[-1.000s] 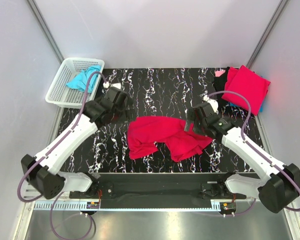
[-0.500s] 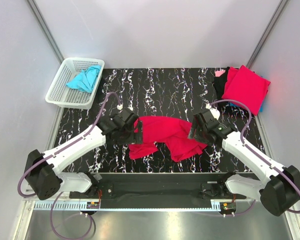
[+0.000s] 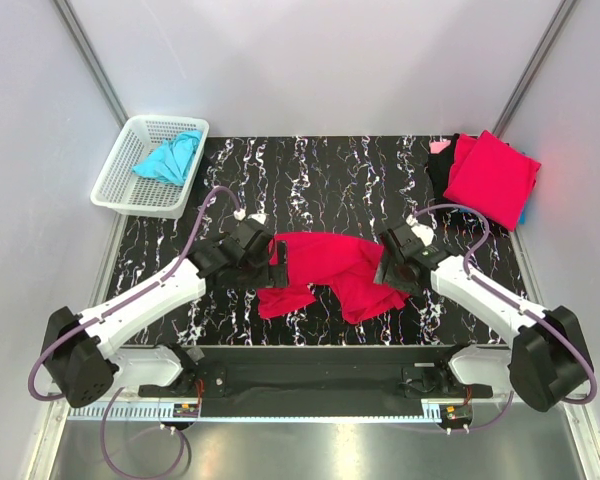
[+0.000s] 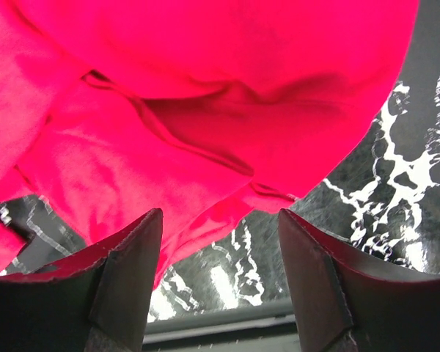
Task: Fold and stack the t-shirts
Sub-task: Flatten the tshirt out
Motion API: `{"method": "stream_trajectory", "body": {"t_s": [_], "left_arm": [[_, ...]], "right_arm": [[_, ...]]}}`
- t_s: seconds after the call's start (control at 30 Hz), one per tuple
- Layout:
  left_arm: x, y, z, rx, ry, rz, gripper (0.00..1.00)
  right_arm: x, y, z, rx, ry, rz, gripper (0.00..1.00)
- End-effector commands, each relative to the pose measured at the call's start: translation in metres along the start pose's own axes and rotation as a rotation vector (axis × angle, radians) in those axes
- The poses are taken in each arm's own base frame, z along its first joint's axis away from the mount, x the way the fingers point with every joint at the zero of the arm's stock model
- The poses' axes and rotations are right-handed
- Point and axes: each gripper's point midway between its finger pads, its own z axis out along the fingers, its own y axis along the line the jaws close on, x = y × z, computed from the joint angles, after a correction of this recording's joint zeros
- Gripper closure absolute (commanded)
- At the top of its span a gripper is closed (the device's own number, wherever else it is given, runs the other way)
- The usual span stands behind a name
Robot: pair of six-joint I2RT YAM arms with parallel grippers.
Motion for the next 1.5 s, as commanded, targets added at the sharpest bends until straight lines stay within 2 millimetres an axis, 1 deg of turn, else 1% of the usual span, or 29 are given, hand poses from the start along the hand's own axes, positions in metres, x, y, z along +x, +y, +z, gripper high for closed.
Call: {"method": "stream_trajectory", "body": {"t_s": [0.0, 0.07, 0.1, 0.2, 0.23, 0.3, 0.37, 0.47, 0.5, 0.57, 0.6, 0.67, 0.73, 0.83, 0.9, 1.0, 1.2, 1.27, 1.37, 1.47], "left_arm": [[-0.007, -0.009, -0.002, 0.045, -0.038, -0.02, 0.01], [-0.005, -0.007, -0.001, 0.035, -0.036, -0.025, 0.01], [-0.005, -0.007, -0.001, 0.037, -0.033, -0.028, 0.01], [-0.005, -0.007, -0.002, 0.034, -0.032, -0.029, 0.01], [-0.006, -0.008, -0.003, 0.032, -0.033, -0.029, 0.01], [-0.006, -0.007, -0.003, 0.028, -0.028, -0.036, 0.01], [-0.003, -0.005, -0.003, 0.024, -0.024, -0.043, 0.01], [0.001, -0.003, -0.002, 0.019, -0.016, -0.056, 0.01], [0.002, -0.002, -0.002, 0.018, -0.015, -0.061, 0.01], [0.003, -0.002, -0.002, 0.018, -0.011, -0.064, 0.01], [0.004, -0.001, -0.001, 0.015, -0.008, -0.065, 0.01], [0.004, -0.002, -0.002, 0.017, -0.01, -0.068, 0.01], [0.003, -0.002, -0.002, 0.018, -0.011, -0.068, 0.01], [0.004, -0.003, -0.003, 0.021, -0.011, -0.066, 0.01], [0.004, -0.003, -0.003, 0.022, -0.01, -0.065, 0.01], [0.004, -0.004, -0.003, 0.022, -0.01, -0.065, 0.01], [0.006, -0.003, -0.003, 0.018, -0.004, -0.058, 0.01], [0.006, -0.002, -0.002, 0.015, -0.004, -0.059, 0.01], [0.006, -0.002, -0.002, 0.015, -0.005, -0.057, 0.01], [0.007, -0.002, -0.002, 0.013, -0.002, -0.055, 0.01]], "right_arm": [[-0.008, -0.01, 0.01, 0.049, -0.074, 0.016, 0.29], [-0.009, -0.013, 0.018, 0.069, -0.081, 0.015, 0.31], [-0.004, -0.015, 0.024, 0.088, -0.059, 0.008, 0.32], [0.0, -0.01, 0.035, 0.079, -0.039, 0.015, 0.35], [-0.001, -0.007, 0.038, 0.059, -0.051, 0.017, 0.35], [-0.005, -0.005, 0.037, 0.04, -0.073, 0.012, 0.37], [-0.011, -0.008, 0.037, 0.052, -0.098, 0.002, 0.4], [-0.013, -0.011, 0.041, 0.045, -0.103, 0.009, 0.43], [-0.012, -0.011, 0.042, 0.043, -0.1, 0.007, 0.48], [-0.015, -0.009, 0.041, 0.034, -0.103, 0.008, 0.5], [-0.015, -0.008, 0.041, 0.031, -0.104, 0.007, 0.54], [-0.017, -0.007, 0.04, 0.03, -0.109, 0.007, 0.57], [-0.018, -0.007, 0.039, 0.029, -0.111, 0.003, 0.62], [-0.021, -0.004, 0.037, 0.018, -0.12, 0.004, 0.64], [-0.025, -0.003, 0.034, 0.016, -0.131, 0.003, 0.63], [-0.03, -0.002, 0.029, 0.016, -0.141, -0.005, 0.59], [-0.042, 0.003, 0.023, 0.012, -0.165, -0.013, 0.59], [-0.042, 0.004, 0.024, 0.014, -0.163, -0.02, 0.6], [-0.043, 0.007, 0.026, 0.014, -0.156, -0.025, 0.66], [-0.043, 0.009, 0.026, 0.009, -0.15, -0.024, 0.81]]}}
